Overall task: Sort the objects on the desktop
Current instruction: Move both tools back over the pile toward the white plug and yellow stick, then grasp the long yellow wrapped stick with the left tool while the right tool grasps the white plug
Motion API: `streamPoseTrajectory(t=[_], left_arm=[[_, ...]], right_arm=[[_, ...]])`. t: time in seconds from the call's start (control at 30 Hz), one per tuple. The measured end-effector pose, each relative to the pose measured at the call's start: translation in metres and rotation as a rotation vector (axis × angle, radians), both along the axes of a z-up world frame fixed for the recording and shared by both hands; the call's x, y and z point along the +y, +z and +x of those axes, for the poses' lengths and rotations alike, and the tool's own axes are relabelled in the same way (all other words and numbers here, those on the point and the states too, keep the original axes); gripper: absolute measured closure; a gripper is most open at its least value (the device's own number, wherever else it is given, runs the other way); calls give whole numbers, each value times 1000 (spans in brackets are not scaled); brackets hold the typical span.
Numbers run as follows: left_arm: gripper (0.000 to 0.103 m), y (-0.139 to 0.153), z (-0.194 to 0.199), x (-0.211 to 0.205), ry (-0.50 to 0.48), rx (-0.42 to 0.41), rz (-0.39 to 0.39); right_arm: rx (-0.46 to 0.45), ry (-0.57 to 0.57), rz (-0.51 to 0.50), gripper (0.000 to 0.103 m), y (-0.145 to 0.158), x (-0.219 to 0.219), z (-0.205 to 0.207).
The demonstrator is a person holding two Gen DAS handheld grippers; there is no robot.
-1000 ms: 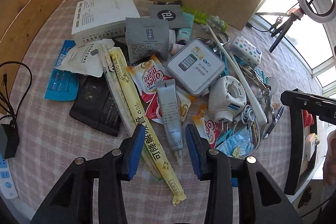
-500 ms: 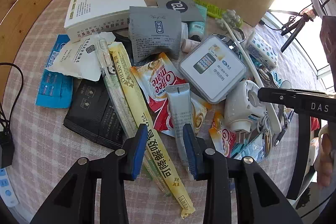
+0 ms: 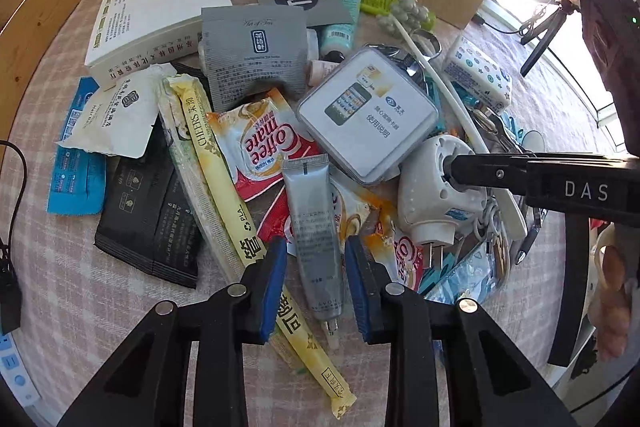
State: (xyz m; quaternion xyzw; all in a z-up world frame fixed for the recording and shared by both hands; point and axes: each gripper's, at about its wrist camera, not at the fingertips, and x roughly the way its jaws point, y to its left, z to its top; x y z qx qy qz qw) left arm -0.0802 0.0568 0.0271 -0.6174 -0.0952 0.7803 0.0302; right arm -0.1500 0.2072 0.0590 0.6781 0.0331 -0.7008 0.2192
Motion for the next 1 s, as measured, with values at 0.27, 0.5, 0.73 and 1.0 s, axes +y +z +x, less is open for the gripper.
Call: streamPoseTrajectory(t=[0.27,0.5,0.73,1.0], left_arm=[[79,2,9,-31,93,3,104],[75,11,14,-51,123,4,83],[74,-13,9,-41,117,-45,89],[90,-1,12,-48,137,-11,95]], right_arm=[[-23,24,29,82,-9,-11,-1],[-26,30,37,82,-8,-16,-7],[-14,35,44,82,-6,-19,-8],[-9,30,25,83,-5,-6,2]])
